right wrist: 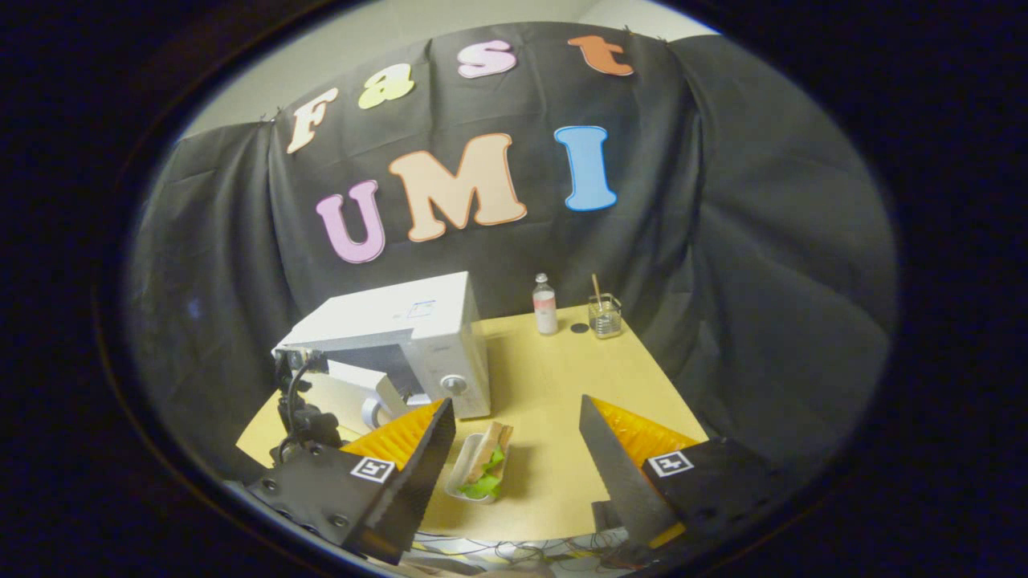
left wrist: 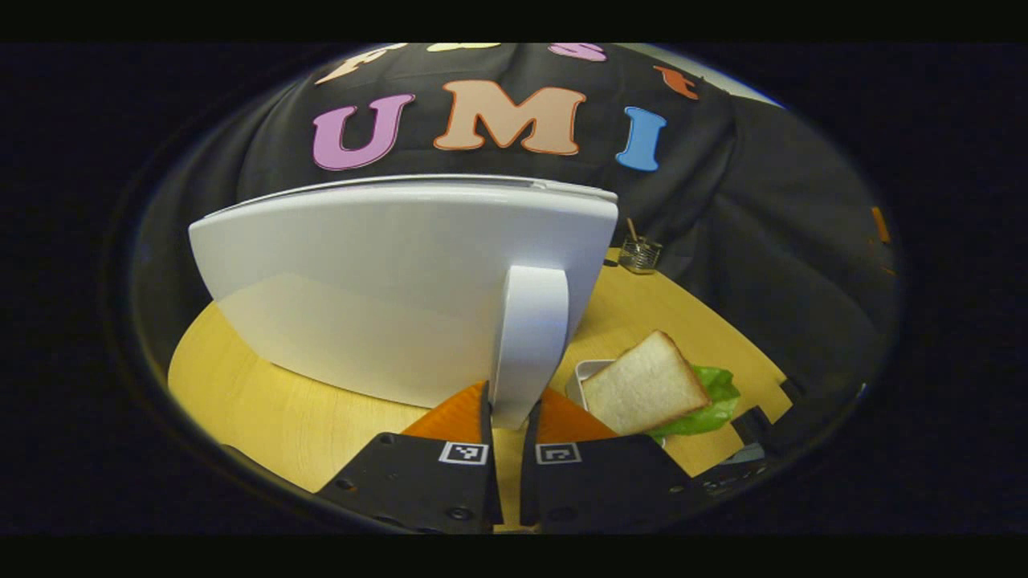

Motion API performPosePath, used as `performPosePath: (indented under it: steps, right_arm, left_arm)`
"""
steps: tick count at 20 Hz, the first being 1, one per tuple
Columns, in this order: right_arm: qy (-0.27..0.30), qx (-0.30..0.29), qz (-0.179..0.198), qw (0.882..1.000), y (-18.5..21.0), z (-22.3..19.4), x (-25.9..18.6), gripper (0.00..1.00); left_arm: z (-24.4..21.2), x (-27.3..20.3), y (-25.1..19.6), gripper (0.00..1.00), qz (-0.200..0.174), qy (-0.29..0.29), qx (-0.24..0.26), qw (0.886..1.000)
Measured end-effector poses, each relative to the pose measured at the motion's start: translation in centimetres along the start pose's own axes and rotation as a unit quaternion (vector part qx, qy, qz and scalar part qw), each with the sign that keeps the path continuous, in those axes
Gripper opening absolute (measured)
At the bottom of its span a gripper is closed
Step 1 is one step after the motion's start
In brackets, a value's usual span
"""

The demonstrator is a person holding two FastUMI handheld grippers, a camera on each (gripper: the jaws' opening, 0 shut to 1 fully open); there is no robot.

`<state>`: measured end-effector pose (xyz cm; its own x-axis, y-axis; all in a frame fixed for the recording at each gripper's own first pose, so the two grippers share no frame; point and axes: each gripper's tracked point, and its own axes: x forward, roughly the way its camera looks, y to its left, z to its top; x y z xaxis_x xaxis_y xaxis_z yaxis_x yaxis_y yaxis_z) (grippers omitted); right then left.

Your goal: Open the microwave oven with the left hand, put the food in, and close the microwave oven.

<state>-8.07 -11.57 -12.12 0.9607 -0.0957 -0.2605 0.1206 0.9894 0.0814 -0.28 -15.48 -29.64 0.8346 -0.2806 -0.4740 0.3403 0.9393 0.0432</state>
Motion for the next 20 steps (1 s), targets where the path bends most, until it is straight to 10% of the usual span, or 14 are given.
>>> performPosePath:
  steps: [13, 20]
  right_arm:
    - [0.023, 0.005, 0.023, 0.999, 9.6, -4.8, -6.7, 0.98]
    - [0.033, 0.006, 0.022, 0.999, 12.1, -7.1, -9.9, 0.98]
  left_arm:
    - [-5.3, -8.4, 4.3, 0.27, -0.006, 0.019, -0.02, 1.0]
    - [-7.3, -13.1, 9.4, 0.79, 0.038, 0.011, -0.069, 0.997]
